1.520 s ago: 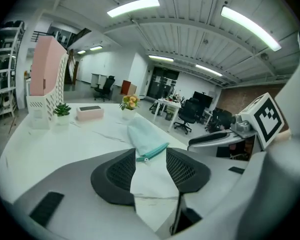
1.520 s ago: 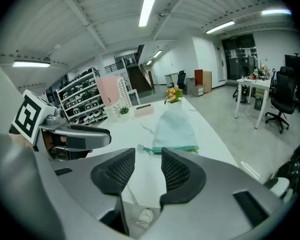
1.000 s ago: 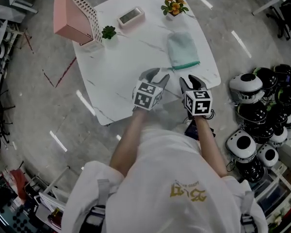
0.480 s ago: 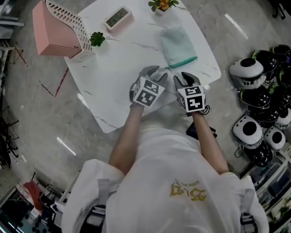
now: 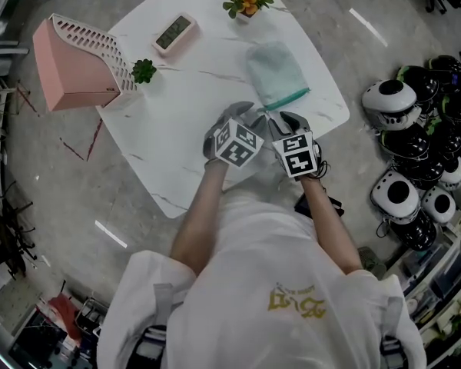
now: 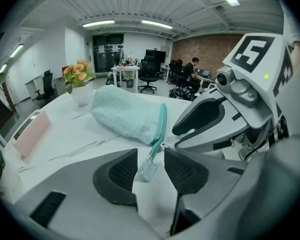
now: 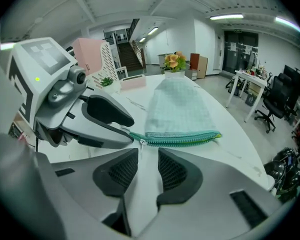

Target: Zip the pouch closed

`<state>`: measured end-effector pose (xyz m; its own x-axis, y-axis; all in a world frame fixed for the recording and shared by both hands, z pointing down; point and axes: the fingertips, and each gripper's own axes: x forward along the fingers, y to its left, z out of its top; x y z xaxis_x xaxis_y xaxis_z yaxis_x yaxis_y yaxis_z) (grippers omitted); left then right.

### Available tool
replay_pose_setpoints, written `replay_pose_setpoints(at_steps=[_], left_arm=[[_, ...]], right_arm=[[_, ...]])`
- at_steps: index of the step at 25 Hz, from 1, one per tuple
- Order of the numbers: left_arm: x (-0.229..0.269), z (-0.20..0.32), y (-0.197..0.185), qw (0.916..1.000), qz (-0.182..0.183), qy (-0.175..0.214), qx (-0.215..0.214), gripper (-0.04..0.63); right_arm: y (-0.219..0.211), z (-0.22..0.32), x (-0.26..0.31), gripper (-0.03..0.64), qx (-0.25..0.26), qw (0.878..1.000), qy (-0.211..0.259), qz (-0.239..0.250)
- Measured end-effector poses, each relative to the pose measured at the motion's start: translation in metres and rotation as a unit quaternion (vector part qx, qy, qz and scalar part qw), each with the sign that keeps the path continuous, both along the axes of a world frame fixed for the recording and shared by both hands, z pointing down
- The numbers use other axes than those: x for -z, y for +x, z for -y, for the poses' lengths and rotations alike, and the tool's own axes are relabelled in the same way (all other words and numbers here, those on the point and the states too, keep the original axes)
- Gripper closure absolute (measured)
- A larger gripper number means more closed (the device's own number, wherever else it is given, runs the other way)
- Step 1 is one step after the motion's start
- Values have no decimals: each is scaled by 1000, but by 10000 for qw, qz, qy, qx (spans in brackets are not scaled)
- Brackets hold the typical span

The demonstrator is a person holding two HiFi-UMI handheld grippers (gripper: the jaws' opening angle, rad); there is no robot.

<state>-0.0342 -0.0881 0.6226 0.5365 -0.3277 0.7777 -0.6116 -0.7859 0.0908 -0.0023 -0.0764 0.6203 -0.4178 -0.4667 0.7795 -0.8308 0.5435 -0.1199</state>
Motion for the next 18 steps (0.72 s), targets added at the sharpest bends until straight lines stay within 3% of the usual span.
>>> replay_pose_setpoints(at_steps=[10, 18], left_arm=[[-6, 3, 9, 9996, -16, 52, -287, 463], [-13, -1, 8, 9989, 79, 38, -463, 518]], right_arm=[[-6, 5, -7, 491, 234, 9993, 90, -280], [-14, 7, -10, 566, 509, 9980, 190, -327]])
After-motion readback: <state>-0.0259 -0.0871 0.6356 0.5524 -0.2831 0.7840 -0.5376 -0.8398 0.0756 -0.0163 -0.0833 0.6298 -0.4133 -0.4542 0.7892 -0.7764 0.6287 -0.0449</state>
